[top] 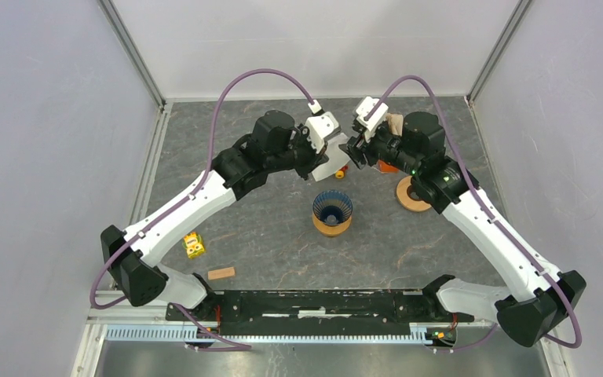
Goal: Place the coffee filter in the dripper
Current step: Place the coffee filter in the coffee dripper.
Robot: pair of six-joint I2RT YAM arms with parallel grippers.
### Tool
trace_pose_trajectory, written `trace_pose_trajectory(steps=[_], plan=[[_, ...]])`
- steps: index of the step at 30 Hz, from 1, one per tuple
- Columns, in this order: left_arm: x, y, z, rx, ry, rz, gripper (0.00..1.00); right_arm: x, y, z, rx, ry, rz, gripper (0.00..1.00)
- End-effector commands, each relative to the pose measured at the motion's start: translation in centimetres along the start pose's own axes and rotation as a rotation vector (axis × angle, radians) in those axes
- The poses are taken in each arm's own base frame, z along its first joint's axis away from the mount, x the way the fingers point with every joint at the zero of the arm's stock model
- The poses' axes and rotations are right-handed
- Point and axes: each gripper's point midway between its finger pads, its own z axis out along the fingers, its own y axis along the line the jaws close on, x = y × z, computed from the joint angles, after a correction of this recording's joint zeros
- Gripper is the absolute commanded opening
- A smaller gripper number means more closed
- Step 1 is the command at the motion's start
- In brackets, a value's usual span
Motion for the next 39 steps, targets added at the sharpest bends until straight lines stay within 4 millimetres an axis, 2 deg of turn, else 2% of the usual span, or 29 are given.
trace_pose_trajectory(steps=[1, 7, 12, 16, 20, 24, 27, 30, 34, 36, 39], plan=[[-1.9, 0.5, -1.7, -0.033, -0.055, 0.087, 0.02, 0.1, -0.2, 0.0, 0.006, -0.011, -0.018, 0.58], [-1.9, 0.5, -1.8, -0.036, -0.055, 0.094, 0.03, 0.1, 0.5, 0.0, -0.033, -0.029, -0.035, 0.44], [-2.0, 0.7, -1.8, -0.046, -0.055, 0.096, 0.13, 0.3, 0.8, 0.0, -0.041, -0.029, -0.028, 0.31], [-2.1, 1.2, -1.7, -0.071, -0.054, 0.095, 0.15, 0.4, 1.1, 0.0, -0.05, -0.037, -0.012, 0.22], [-2.2, 1.4, -1.5, -0.083, -0.056, 0.092, 0.13, 0.3, 1.2, 0.0, -0.054, -0.042, 0.0, 0.14], [-2.3, 1.7, -1.3, -0.098, -0.059, 0.084, 0.03, 0.3, 1.4, -0.2, -0.056, -0.051, 0.018, 0.09], [-2.6, 2.1, -1.3, -0.119, -0.064, 0.074, 0.02, 0.6, 0.7, -0.3, -0.012, -0.038, 0.052, 0.07], [-2.7, 2.4, -1.1, -0.137, -0.067, 0.043, 0.02, 0.8, -0.3, -0.3, 0.041, -0.026, 0.088, 0.12], [-3.2, 2.1, -0.4, -0.126, -0.077, 0.0, 0.02, 0.5, -0.3, 0.0, 0.044, -0.029, 0.142, 0.38], [-3.4, 2.0, -0.2, -0.127, -0.079, -0.012, 0.02, 0.5, -0.4, 0.3, 0.047, -0.028, 0.175, 0.47], [-3.8, 2.0, 0.1, -0.131, -0.084, -0.02, 0.02, 0.8, -0.2, 0.8, 0.033, -0.024, 0.215, 0.48]])
